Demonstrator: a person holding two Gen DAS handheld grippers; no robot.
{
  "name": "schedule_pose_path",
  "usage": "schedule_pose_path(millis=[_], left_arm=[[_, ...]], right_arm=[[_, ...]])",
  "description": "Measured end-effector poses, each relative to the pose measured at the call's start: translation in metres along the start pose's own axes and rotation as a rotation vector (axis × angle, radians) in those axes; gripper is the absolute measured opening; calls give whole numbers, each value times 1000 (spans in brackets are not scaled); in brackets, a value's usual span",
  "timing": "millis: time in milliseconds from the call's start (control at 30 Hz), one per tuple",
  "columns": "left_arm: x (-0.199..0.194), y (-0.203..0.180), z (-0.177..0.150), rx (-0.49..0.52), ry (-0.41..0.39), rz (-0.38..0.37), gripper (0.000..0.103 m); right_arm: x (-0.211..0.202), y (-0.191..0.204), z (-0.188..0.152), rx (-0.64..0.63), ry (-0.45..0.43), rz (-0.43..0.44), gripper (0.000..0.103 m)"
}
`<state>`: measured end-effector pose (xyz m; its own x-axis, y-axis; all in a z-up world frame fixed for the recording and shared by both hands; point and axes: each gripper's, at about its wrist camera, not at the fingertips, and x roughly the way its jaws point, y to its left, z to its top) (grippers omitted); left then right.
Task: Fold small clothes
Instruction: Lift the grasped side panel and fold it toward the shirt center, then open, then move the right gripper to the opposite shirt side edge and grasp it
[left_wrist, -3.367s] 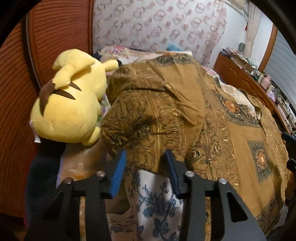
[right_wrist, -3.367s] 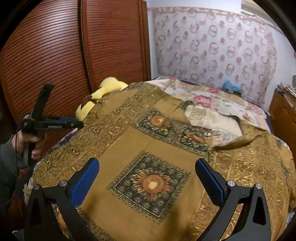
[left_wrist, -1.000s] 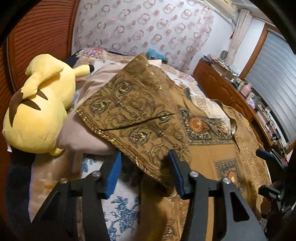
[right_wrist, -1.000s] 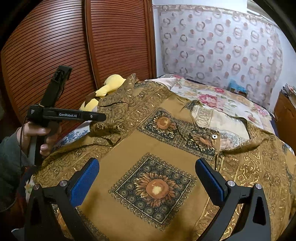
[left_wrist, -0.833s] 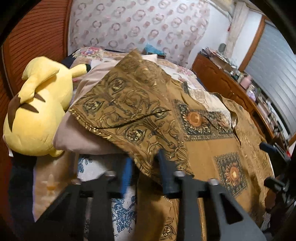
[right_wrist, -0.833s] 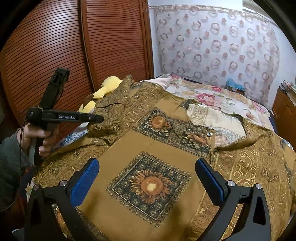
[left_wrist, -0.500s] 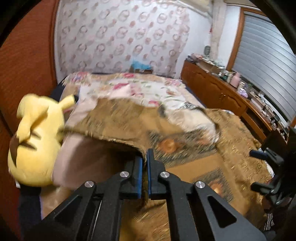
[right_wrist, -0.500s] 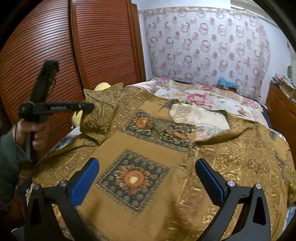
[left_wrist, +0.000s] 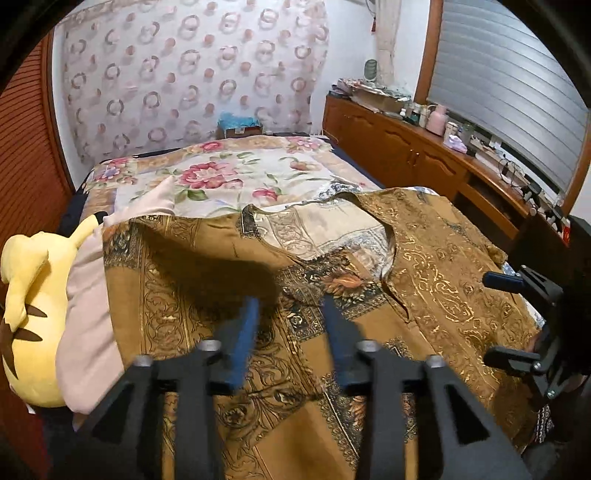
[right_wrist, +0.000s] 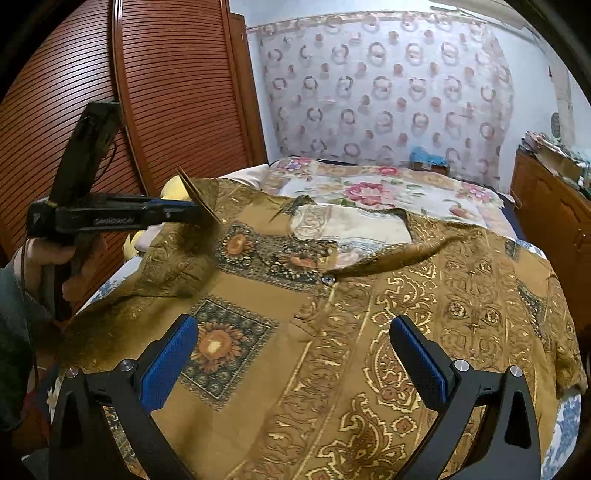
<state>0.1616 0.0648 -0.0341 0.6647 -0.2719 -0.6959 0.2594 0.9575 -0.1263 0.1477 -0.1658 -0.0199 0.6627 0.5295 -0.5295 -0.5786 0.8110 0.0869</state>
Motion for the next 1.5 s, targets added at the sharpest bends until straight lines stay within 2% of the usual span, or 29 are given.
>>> schedule_pose_path(millis=[100,167,233,300,433,533,767,1033,1233,1500], left_arm=[[-9,1,-3,0,-13,20,45],[-17,4,-6,-7,-25,42,49],[-21,8,-9,-19,-32,45,63],[-24,12,-14,-34,-38,44,70],[-19,14,-23,-53,-32,43,75],[-8,13,-30,-62,-14,40,76],[17,7,-38,-96,29,40,76],[45,-13,-48,-78,75,59,76],[63,-34,-50,-20,115,79,76],[67,-41,-48,8,123,118,80]], right_arm=[[1,1,2,3,1,-4,103],[3,3,4,2,0,-9,103],[3,-1,5,1,-2,-15,103],[0,-7,5,-2,-5,-22,103],[-10,-20,5,-5,-25,-60,103],[-23,-32,5,-18,-35,-92,102],[-44,-82,-3,-17,10,-217,100],[-55,-171,-21,107,102,-355,95],[-57,-226,-42,261,162,-380,92],[-53,-257,-47,365,214,-302,87]])
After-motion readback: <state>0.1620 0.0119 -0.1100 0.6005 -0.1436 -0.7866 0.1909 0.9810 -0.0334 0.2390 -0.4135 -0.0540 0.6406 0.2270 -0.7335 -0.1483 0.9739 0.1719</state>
